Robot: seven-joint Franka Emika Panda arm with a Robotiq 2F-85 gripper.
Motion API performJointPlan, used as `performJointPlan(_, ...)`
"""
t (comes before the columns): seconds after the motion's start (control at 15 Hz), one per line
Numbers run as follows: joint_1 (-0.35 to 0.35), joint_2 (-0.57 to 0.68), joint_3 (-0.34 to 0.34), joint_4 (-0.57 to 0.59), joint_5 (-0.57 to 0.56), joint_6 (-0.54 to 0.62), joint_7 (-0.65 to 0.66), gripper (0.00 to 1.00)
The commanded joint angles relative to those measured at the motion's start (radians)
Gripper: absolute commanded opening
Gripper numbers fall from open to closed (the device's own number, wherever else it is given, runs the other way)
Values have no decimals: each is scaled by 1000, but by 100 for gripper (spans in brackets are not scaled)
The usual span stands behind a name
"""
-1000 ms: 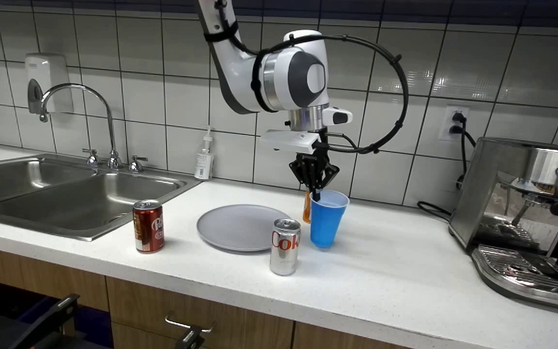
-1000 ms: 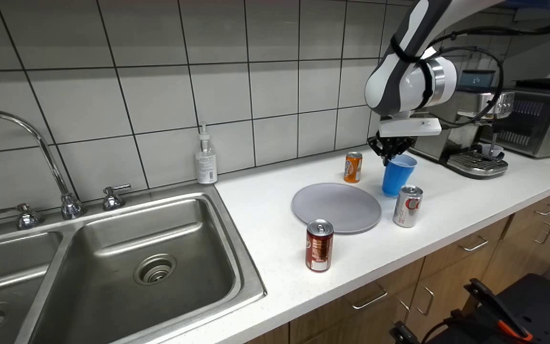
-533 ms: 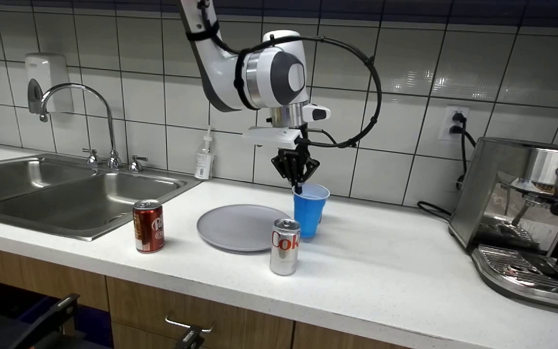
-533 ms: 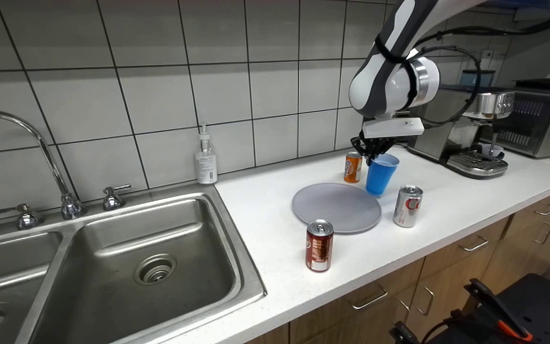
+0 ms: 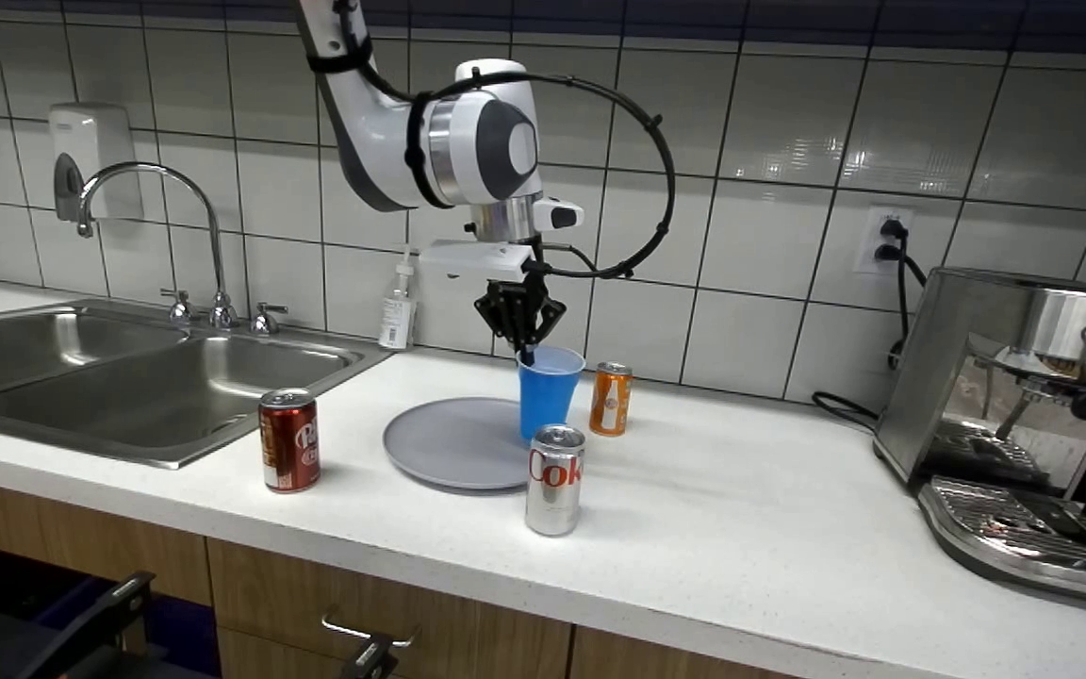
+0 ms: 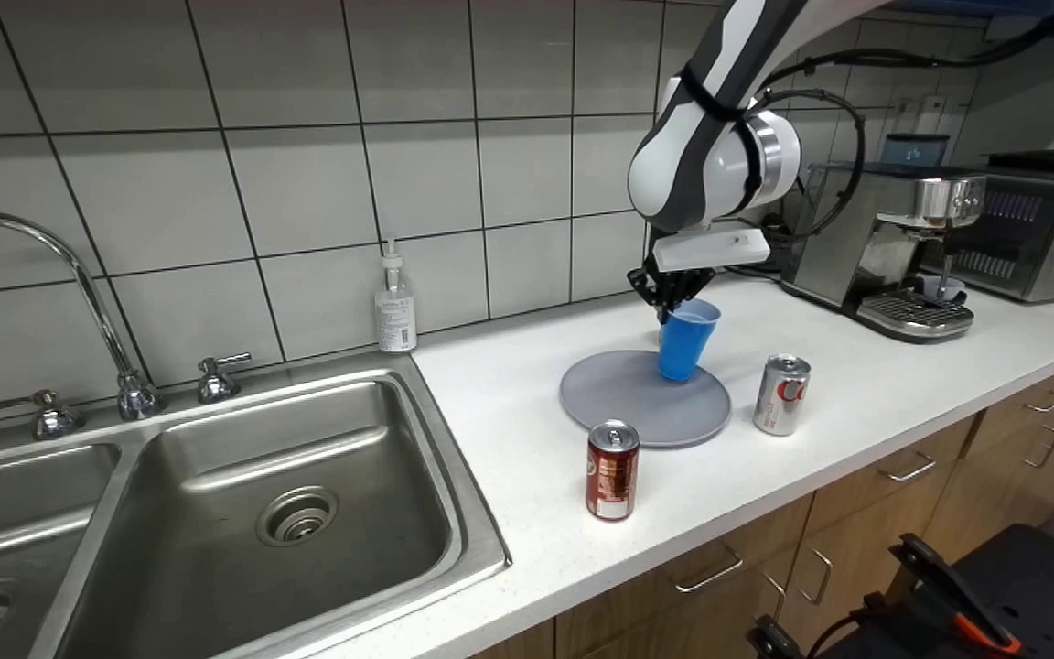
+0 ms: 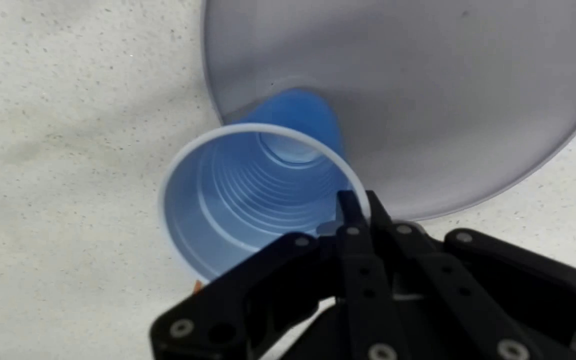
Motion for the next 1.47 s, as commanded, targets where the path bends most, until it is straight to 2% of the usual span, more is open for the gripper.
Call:
performJointPlan(0.0,14,-38,32,-42,-27,4,5,1)
performJointPlan(0.67,48,-25,71,-60,-37,-3,1,1)
performJointPlan(0.73,49,-25,71,-61,-38,-3,2,30)
performJointPlan(0.87,47,-28,75,-63,-34,1,-1,37)
performJointPlan(1.4,24,-70,89,-87,-5,21,-22,97)
